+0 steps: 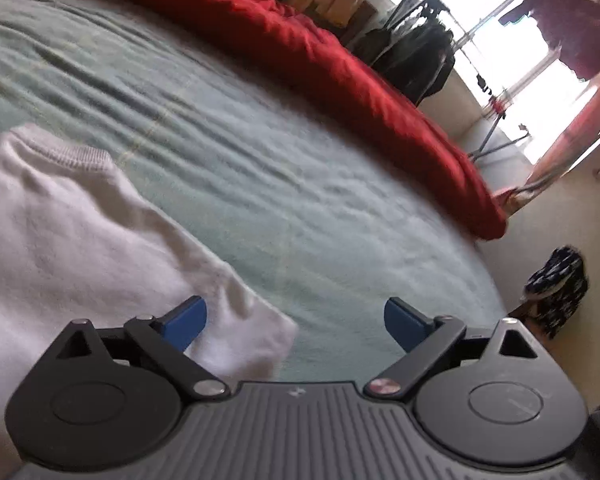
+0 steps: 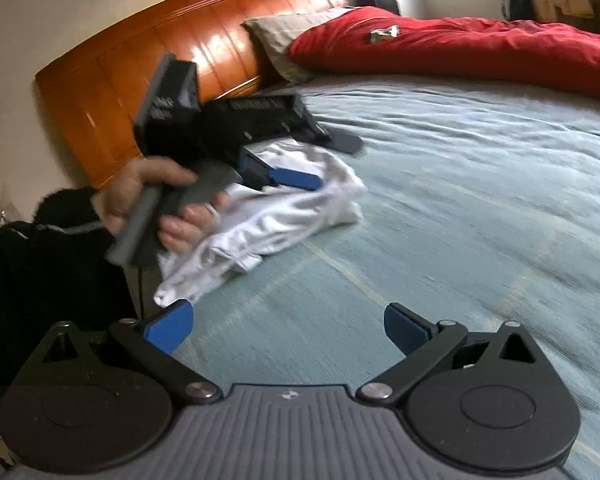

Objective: Fold clothes
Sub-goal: 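Raise both open grippers away from the folded white shirt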

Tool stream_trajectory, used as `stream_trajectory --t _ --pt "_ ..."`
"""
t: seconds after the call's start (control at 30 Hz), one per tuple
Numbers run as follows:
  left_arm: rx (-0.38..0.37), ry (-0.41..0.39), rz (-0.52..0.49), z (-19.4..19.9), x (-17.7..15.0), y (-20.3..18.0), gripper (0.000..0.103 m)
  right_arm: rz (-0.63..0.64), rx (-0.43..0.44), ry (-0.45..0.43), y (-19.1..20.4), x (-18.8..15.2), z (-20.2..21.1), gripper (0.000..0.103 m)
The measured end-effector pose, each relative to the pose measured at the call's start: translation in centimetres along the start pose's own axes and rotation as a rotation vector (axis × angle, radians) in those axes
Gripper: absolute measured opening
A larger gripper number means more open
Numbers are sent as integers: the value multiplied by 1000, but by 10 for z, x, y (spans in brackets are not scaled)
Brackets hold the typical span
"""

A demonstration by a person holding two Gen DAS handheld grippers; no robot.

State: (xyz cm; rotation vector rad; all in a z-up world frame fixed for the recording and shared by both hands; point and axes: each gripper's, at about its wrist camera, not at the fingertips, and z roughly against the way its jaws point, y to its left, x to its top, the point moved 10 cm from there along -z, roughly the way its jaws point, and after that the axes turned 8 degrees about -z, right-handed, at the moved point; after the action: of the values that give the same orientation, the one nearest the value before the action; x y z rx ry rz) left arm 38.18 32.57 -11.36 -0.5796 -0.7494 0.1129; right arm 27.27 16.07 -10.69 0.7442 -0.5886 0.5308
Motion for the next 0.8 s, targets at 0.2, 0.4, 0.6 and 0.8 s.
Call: stream_trajectory --t 0.2,0.4,0.6,0.8 --pt "132 -75 -100 64 -16 -4 95 -37 -7 -25 -11 -7 17 103" --pt "231 -27 12 56 -57 41 94 -27 1 -29 -3 -13 25 103" --pt "235 -136 -1 93 -31 37 95 -8 -12 -60 1 -14 46 103" --pt "363 -122 85 94 -33 92 91 -17 -13 -64 3 -15 53 103"
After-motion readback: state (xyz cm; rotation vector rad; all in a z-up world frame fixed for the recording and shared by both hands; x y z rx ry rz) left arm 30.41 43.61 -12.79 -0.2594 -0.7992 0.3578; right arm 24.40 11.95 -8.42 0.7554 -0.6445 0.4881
